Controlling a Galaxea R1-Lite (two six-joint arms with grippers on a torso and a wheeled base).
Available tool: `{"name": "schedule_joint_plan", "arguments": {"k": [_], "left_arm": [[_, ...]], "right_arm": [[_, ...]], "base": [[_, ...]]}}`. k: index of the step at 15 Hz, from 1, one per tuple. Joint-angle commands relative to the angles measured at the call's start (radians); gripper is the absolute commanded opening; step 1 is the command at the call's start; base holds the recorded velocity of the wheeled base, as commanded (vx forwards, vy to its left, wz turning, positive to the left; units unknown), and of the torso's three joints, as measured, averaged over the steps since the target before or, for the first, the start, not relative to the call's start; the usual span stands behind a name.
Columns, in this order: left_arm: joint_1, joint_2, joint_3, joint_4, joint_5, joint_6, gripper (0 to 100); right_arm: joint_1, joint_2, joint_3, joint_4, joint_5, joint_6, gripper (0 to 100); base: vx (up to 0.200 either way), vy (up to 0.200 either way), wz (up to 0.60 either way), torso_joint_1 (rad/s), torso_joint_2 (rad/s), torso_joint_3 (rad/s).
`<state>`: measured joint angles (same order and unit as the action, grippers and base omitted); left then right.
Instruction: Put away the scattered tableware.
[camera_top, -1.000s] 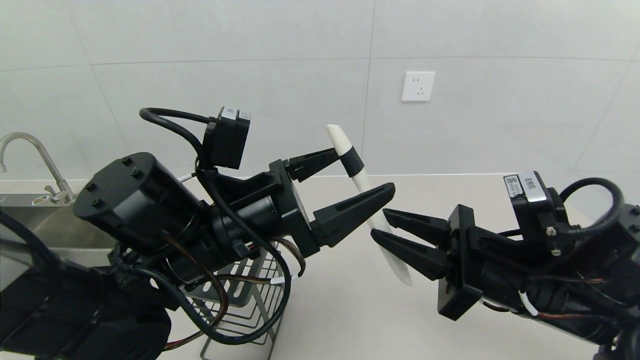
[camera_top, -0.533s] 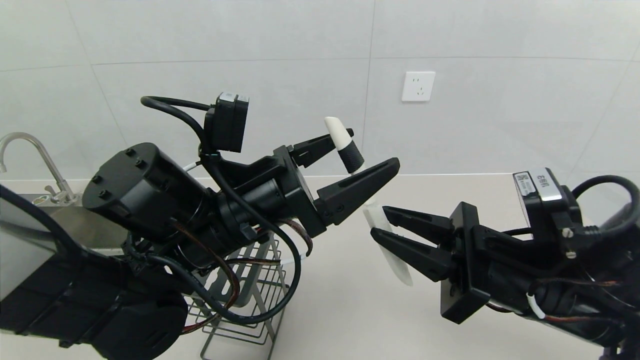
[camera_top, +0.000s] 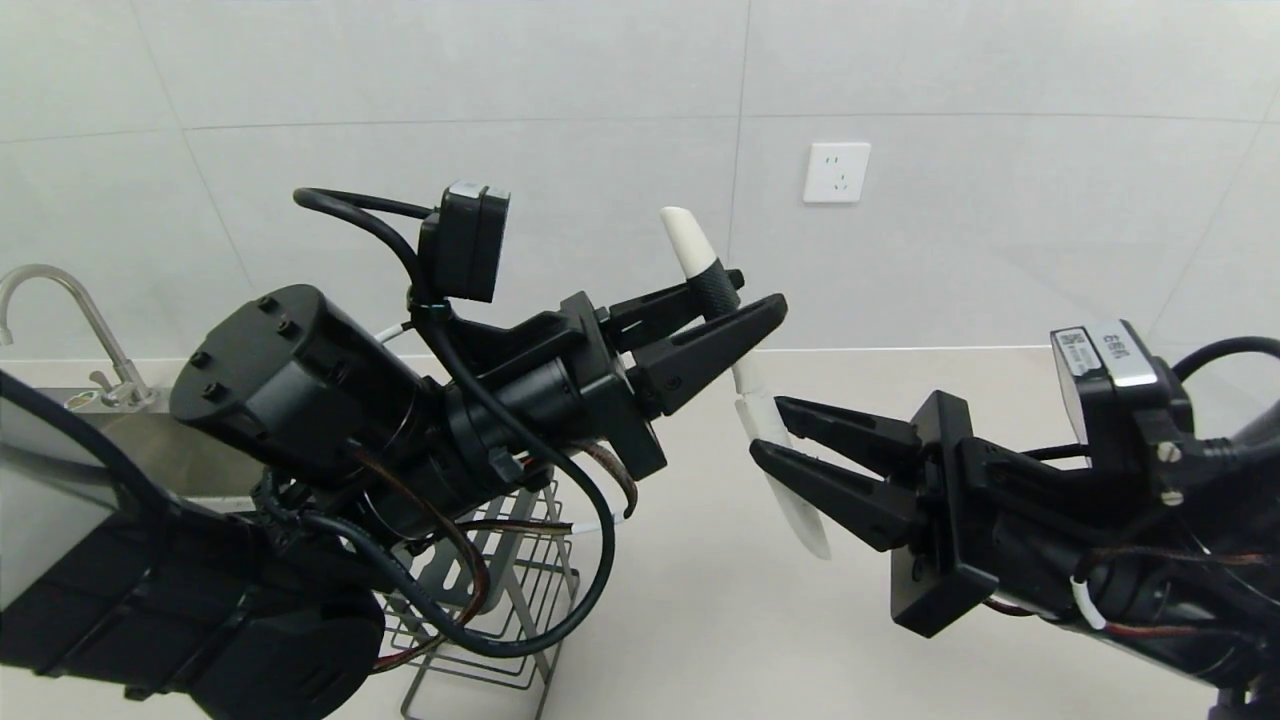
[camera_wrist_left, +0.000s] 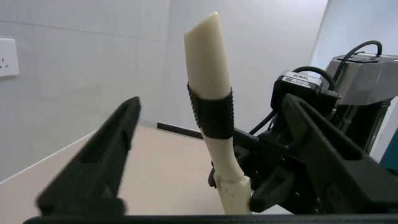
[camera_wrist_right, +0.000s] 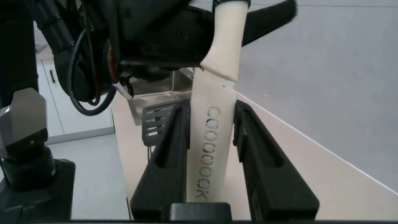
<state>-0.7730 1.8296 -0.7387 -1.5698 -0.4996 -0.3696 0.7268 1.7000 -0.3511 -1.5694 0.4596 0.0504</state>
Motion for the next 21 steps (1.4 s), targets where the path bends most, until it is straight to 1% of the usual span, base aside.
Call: {"name": "schedule_joint_plan", "arguments": {"k": [1,4,5,8,10,11,12,13,14,15,16,17,18,20,21], "left_arm": [[-0.003,-0.009,-0.01,-0.001,-0.001,0.0,0],[-0.012,-0.01,-0.011,-0.001,-0.001,0.001,0],[-0.023,-0.012,-0.011,-0.001,-0.001,0.0,0],[-0.019,-0.01,-0.011,-0.001,0.004,0.001,0],[-0.009,-0.024,-0.004,-0.001,0.004,0.006,0],[-0.008,-0.042,0.005,-0.001,0.004,0.008,0],[-0.008,-0.07,0.025,-0.001,0.004,0.009,0],[-0.008,-0.082,0.044,-0.001,0.004,0.017,0],[-0.008,-0.099,0.071,-0.001,0.004,0.046,0],[-0.003,-0.108,0.082,-0.001,0.01,0.074,0],[0.003,-0.112,0.087,-0.001,0.016,0.089,0],[0.009,-0.121,0.101,-0.001,0.039,0.113,0],[0.009,-0.139,0.122,-0.001,0.058,0.143,0],[0.001,-0.15,0.127,-0.001,0.058,0.164,0],[0.001,-0.15,0.127,-0.001,0.058,0.164,0]], "right_arm": [[0.0,0.0,0.0,-0.001,0.001,0.0,0],[-0.003,0.0,0.0,-0.001,0.001,-0.003,0],[-0.001,0.0,0.006,-0.001,0.001,-0.011,100],[-0.003,-0.014,0.004,-0.001,0.001,-0.001,100],[-0.006,-0.068,0.011,-0.001,-0.006,0.0,100],[-0.014,-0.111,0.012,-0.001,-0.039,0.0,100],[-0.017,-0.187,0.018,-0.001,-0.119,0.008,100],[-0.018,-0.232,0.021,-0.001,-0.164,0.011,100],[-0.03,-0.301,0.026,0.006,-0.214,0.011,100],[-0.067,-0.375,0.05,0.034,-0.237,0.009,100],[-0.102,-0.428,0.072,0.063,-0.242,0.009,100],[-0.176,-0.514,0.099,0.12,-0.24,0.003,100],[-0.283,-0.666,0.139,0.239,-0.237,-0.001,100],[-0.411,-0.916,0.167,0.453,-0.242,0.0,100],[-0.411,-0.916,0.167,0.453,-0.242,0.0,100]], "base": [[0.0,0.0,0.0,0.0,0.0,0.0],[0.0,0.0,0.0,0.0,0.0,0.0],[0.0,0.0,0.0,0.0,0.0,0.0],[0.0,0.0,0.0,0.0,0.0,0.0],[0.0,0.0,0.0,0.0,0.0,0.0],[0.0,0.0,0.0,0.0,0.0,0.0],[0.0,0.0,0.0,0.0,0.0,0.0],[0.0,0.0,0.0,0.0,0.0,0.0],[0.0,0.0,0.0,0.0,0.0,0.0],[0.0,0.0,0.0,0.0,0.0,0.0],[0.0,0.0,0.0,0.0,0.0,0.0],[0.0,0.0,0.0,0.0,0.0,0.0],[0.0,0.0,0.0,0.0,0.0,0.0],[0.0,0.0,0.0,0.0,0.0,0.0],[0.0,0.0,0.0,0.0,0.0,0.0]]}}
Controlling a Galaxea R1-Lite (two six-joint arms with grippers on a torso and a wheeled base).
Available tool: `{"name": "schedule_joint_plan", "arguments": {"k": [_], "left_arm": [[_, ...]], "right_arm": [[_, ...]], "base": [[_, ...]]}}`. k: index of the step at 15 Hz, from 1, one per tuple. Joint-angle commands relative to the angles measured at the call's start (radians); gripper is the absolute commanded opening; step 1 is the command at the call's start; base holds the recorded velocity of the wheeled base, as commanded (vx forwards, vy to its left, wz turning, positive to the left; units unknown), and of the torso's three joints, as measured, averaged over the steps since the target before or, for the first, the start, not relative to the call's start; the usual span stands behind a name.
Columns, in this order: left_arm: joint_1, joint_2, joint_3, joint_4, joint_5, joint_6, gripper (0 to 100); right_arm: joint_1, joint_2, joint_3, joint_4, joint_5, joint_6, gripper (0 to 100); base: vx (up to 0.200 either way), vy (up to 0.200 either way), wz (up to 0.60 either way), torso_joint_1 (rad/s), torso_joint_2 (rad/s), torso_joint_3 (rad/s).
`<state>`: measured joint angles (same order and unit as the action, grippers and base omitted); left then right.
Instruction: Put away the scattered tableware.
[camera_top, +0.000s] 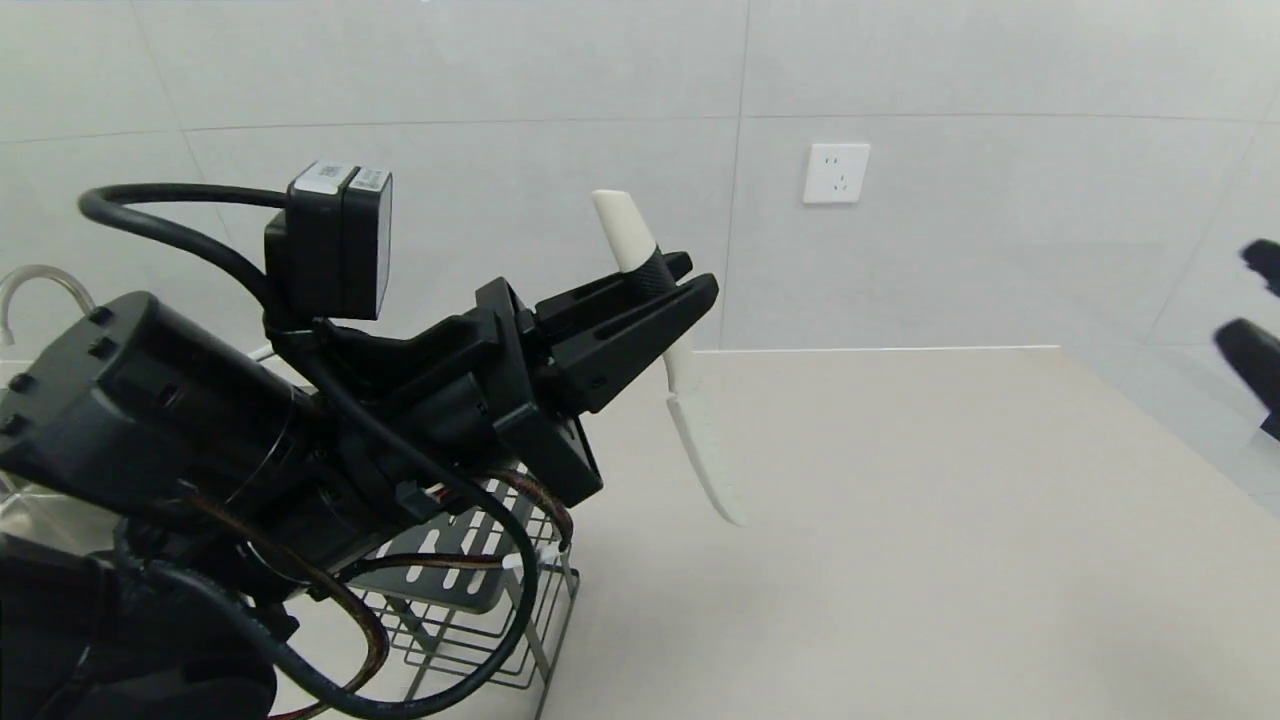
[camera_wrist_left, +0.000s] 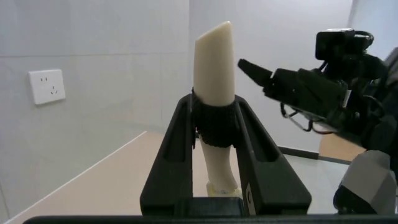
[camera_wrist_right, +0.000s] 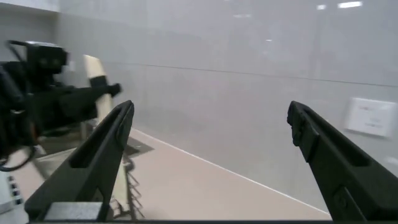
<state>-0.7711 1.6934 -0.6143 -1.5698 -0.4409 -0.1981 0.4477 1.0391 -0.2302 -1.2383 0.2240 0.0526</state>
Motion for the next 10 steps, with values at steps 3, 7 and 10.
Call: {"name": "schedule_joint_plan", "arguments": {"k": [3,7,10], "left_arm": [[0.006,-0.031,0.074,-0.001,0.004,0.069,0],[0.007,-0.069,0.149,-0.001,0.004,0.071,0],[0.007,-0.064,0.149,-0.001,0.004,0.105,0]], "right_arm": [[-0.366,-0.597,0.038,0.399,0.003,-0.043,100],[-0.405,-0.775,0.177,0.402,0.012,-0.076,100],[-0.426,-0.97,0.23,0.539,0.015,-0.106,100]], "base": [[0.0,0.0,0.0,0.0,0.0,0.0],[0.0,0.0,0.0,0.0,0.0,0.0],[0.0,0.0,0.0,0.0,0.0,0.0]]}}
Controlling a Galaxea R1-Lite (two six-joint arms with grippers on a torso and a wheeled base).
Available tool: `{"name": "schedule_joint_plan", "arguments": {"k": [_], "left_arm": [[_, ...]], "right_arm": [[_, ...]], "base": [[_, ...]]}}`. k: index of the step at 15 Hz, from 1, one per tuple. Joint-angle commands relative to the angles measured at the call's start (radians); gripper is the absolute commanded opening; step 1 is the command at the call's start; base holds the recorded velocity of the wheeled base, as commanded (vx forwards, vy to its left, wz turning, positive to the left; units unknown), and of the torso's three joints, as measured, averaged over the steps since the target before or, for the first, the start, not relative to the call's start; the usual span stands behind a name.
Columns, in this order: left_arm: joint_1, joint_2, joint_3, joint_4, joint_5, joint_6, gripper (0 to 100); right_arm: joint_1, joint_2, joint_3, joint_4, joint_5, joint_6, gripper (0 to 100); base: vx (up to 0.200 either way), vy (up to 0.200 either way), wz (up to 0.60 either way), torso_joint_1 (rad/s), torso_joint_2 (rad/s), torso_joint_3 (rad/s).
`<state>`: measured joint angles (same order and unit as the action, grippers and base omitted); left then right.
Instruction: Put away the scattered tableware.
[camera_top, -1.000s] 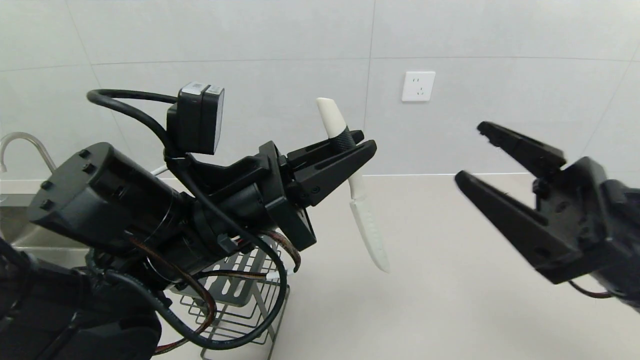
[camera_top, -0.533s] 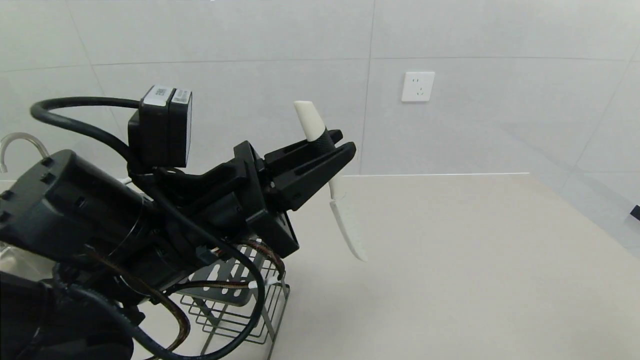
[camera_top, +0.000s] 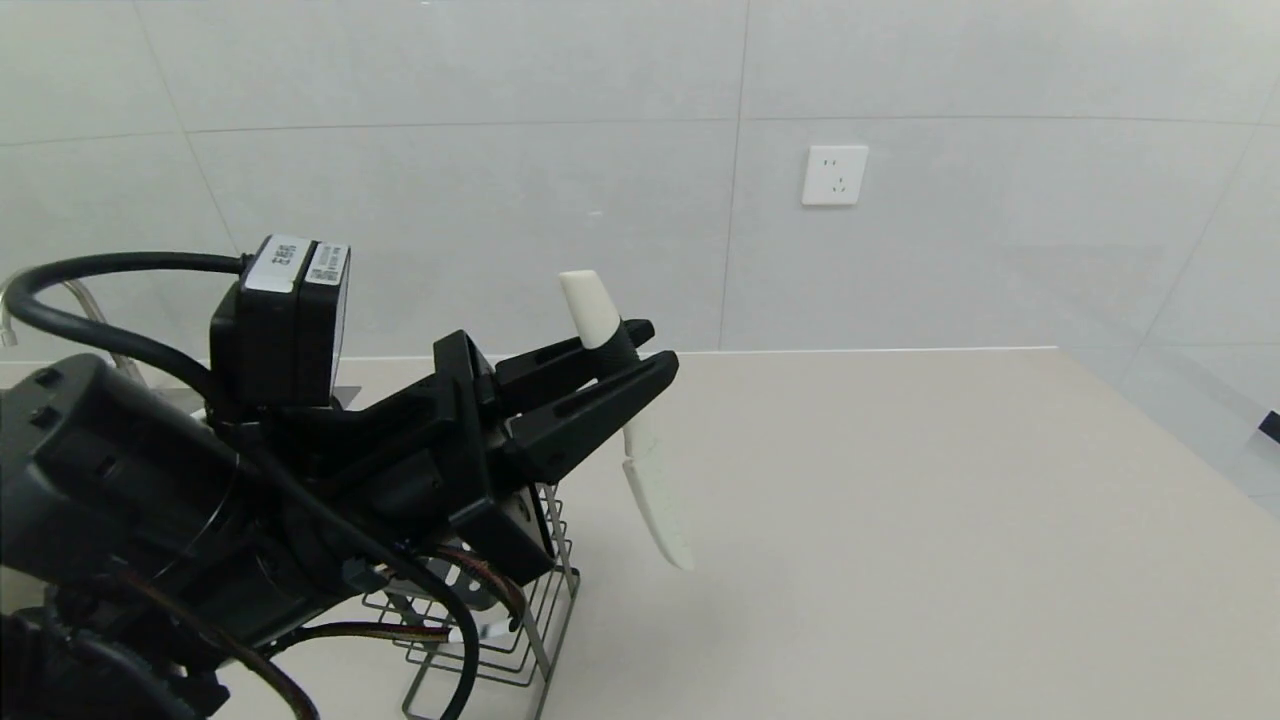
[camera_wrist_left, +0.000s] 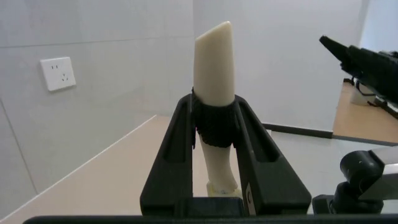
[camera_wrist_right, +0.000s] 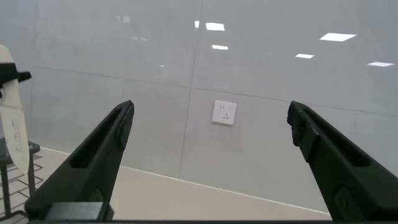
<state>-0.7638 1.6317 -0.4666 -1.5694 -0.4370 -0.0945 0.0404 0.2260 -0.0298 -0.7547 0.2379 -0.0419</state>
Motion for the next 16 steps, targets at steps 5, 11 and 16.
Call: {"name": "schedule_joint_plan", "arguments": {"k": [5,11,16], "left_arm": [[0.038,-0.033,0.0,-0.001,0.004,0.024,0],[0.146,-0.047,0.002,-0.001,0.003,0.039,0],[0.216,-0.095,0.006,-0.001,-0.005,0.102,0]], "right_arm": [[-0.042,-0.224,0.03,0.621,-0.129,-0.032,100],[-0.042,-0.224,0.03,0.742,-0.17,-0.023,100],[-0.042,-0.224,0.03,0.742,-0.166,-0.024,100]], "base": [[0.0,0.0,0.0,0.0,0.0,0.0],[0.0,0.0,0.0,0.0,0.0,0.0],[0.0,0.0,0.0,0.0,0.0,0.0]]}}
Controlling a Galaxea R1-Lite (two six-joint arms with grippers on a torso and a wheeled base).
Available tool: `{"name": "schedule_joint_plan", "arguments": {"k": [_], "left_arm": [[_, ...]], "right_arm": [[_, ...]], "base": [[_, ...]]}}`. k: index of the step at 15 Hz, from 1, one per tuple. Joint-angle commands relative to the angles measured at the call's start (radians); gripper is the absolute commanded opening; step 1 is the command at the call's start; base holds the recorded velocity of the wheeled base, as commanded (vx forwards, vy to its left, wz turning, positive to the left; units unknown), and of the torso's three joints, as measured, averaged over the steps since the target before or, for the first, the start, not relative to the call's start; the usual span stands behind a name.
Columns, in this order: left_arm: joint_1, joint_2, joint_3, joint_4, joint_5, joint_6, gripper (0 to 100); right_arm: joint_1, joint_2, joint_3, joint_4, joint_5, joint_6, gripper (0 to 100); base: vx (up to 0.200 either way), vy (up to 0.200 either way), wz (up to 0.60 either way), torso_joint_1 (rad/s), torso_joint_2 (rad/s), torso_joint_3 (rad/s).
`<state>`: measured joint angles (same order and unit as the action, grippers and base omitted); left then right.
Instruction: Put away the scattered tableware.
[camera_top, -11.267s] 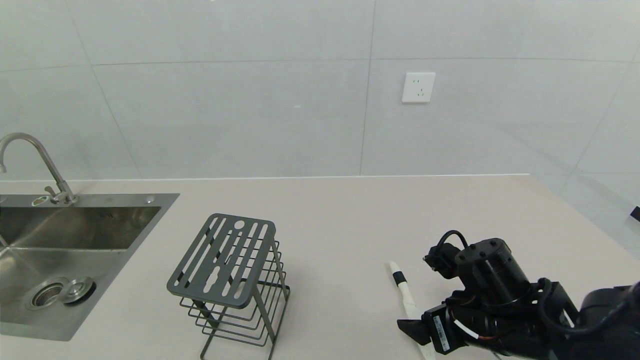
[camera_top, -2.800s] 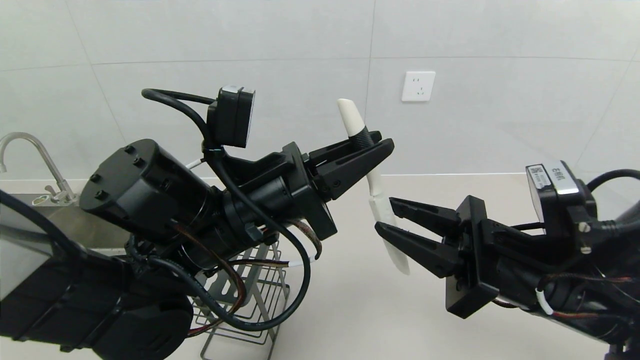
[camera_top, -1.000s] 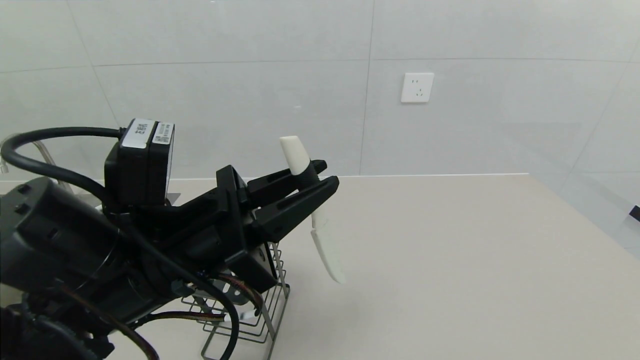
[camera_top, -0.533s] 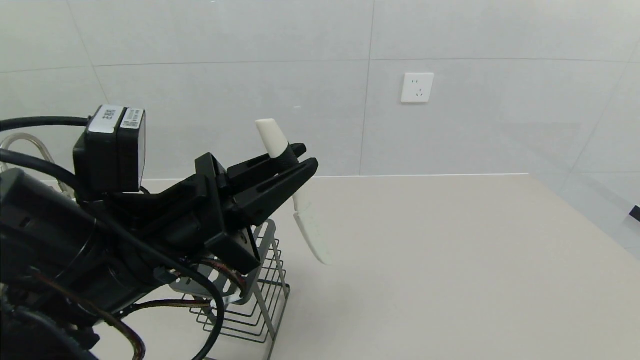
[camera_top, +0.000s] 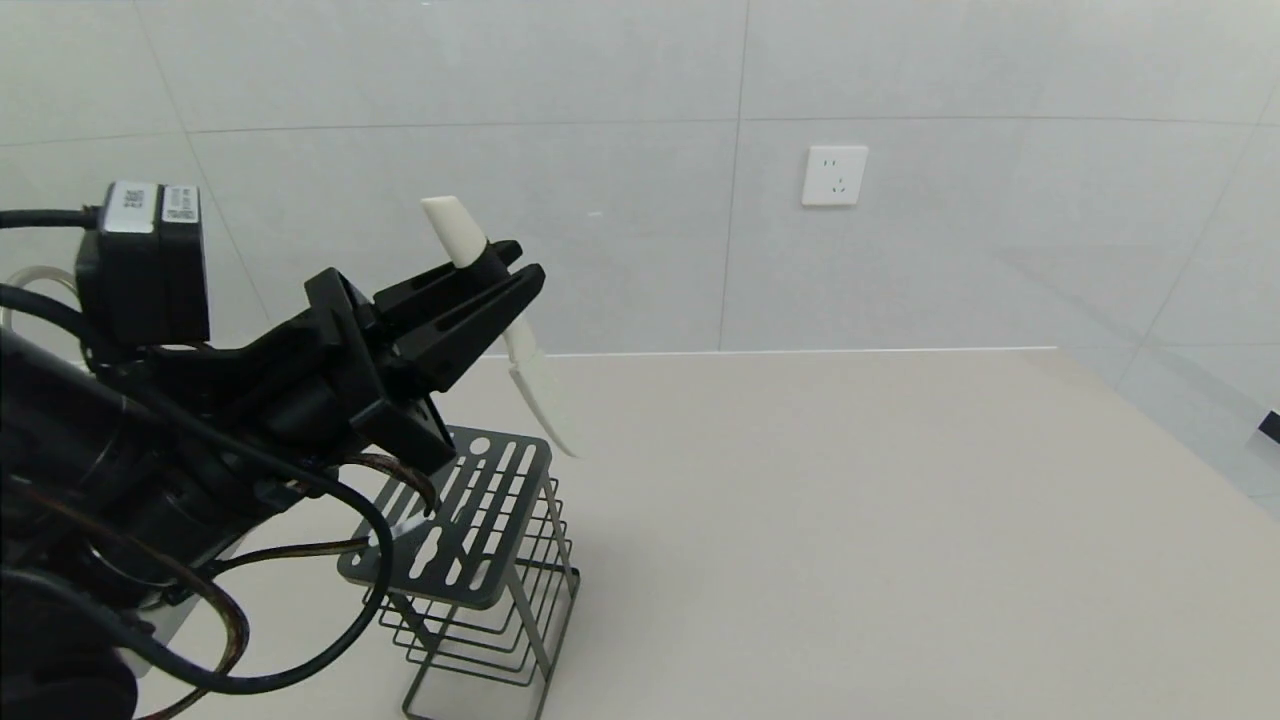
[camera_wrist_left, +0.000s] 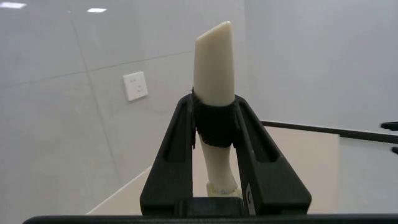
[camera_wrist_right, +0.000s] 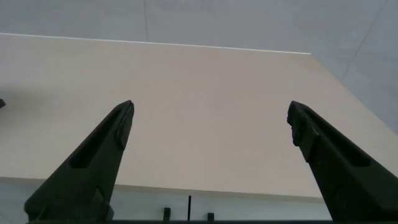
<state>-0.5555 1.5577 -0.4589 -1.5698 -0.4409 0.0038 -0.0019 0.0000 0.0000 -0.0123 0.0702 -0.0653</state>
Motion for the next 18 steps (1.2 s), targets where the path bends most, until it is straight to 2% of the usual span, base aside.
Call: {"name": "schedule_joint_plan", "arguments": {"k": [1,3,4,6,8,13,14,15,16,18], "left_arm": [[0.006,-0.025,0.0,-0.001,-0.001,0.005,0],[0.028,-0.047,-0.003,-0.001,-0.002,0.007,0],[0.046,-0.059,0.008,-0.001,-0.013,0.019,0],[0.115,-0.065,0.051,-0.001,-0.095,0.048,0],[0.128,-0.065,0.074,-0.001,-0.145,0.076,0],[0.132,-0.056,0.068,-0.001,-0.168,0.087,0],[0.147,-0.041,0.066,-0.001,-0.216,0.087,0],[0.157,-0.034,0.066,-0.001,-0.231,0.088,0],[0.19,-0.018,0.062,-0.001,-0.263,0.09,0],[0.195,-0.019,0.063,-0.001,-0.285,0.097,0]], "right_arm": [[0.0,0.002,0.0,0.0,0.002,-0.001,100],[0.0,0.002,0.0,0.003,0.002,0.001,100],[0.0,0.002,0.0,0.003,0.002,0.001,100],[0.0,0.002,0.0,0.005,-0.003,0.021,100],[0.0,0.002,0.0,0.005,-0.003,0.022,100],[0.0,0.002,0.0,0.005,-0.003,0.025,100],[0.0,0.002,0.0,0.005,-0.003,0.025,100],[0.0,0.002,0.0,0.005,-0.003,0.025,100],[0.0,0.002,0.0,0.005,-0.004,0.025,100],[0.0,0.002,0.0,0.005,-0.004,0.027,100]], "base": [[0.0,0.0,0.0,0.0,0.0,0.0],[0.0,0.0,0.0,0.0,0.0,0.0],[0.0,0.0,0.0,0.0,0.0,0.0],[0.0,0.0,0.0,0.0,0.0,0.0],[0.0,0.0,0.0,0.0,0.0,0.0],[0.0,0.0,0.0,0.0,0.0,0.0],[0.0,0.0,0.0,0.0,0.0,0.0],[0.0,0.0,0.0,0.0,0.0,0.0],[0.0,0.0,0.0,0.0,0.0,0.0],[0.0,0.0,0.0,0.0,0.0,0.0]]}}
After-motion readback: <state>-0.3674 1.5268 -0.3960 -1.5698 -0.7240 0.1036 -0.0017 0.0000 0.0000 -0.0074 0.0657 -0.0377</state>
